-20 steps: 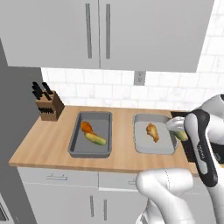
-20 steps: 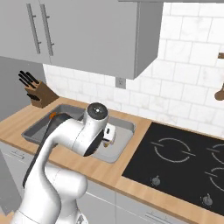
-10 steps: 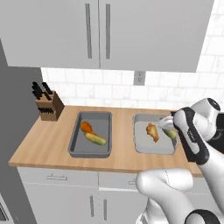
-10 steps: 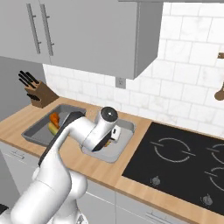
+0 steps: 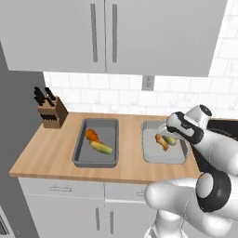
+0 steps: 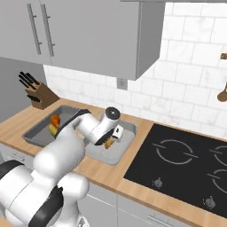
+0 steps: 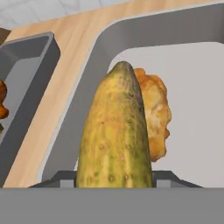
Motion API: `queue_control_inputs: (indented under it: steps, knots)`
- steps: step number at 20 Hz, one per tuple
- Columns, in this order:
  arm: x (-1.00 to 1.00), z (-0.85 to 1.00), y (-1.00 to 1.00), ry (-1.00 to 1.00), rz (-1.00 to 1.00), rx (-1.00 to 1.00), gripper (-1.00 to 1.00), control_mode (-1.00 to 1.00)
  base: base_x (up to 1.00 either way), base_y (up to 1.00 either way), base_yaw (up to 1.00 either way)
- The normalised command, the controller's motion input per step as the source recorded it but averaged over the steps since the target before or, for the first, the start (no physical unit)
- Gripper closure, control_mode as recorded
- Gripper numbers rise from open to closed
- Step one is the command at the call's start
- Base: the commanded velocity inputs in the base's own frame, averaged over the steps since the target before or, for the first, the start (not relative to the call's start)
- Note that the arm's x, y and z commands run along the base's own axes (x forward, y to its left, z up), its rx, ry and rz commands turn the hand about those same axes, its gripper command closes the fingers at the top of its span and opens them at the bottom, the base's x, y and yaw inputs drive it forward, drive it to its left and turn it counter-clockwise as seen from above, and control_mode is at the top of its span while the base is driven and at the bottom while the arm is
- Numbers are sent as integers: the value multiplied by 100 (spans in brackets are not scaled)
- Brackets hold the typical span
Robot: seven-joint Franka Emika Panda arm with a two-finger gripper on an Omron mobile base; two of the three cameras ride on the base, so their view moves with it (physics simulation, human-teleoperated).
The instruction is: Place one cucumber and one chicken drumstick in each tupperware on the nearby counter, to pack two identical lunches.
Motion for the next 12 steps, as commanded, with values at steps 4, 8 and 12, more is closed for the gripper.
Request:
queue_control_inputs:
  steps: [4, 8, 12]
  knots:
    - [55, -38, 0, 4, 0, 0, 100, -100, 0, 0, 0]
    - [47, -47, 0, 5, 0, 0, 100, -100, 0, 0, 0]
    - [40, -50, 0, 0, 0, 0, 100, -100, 0, 0, 0]
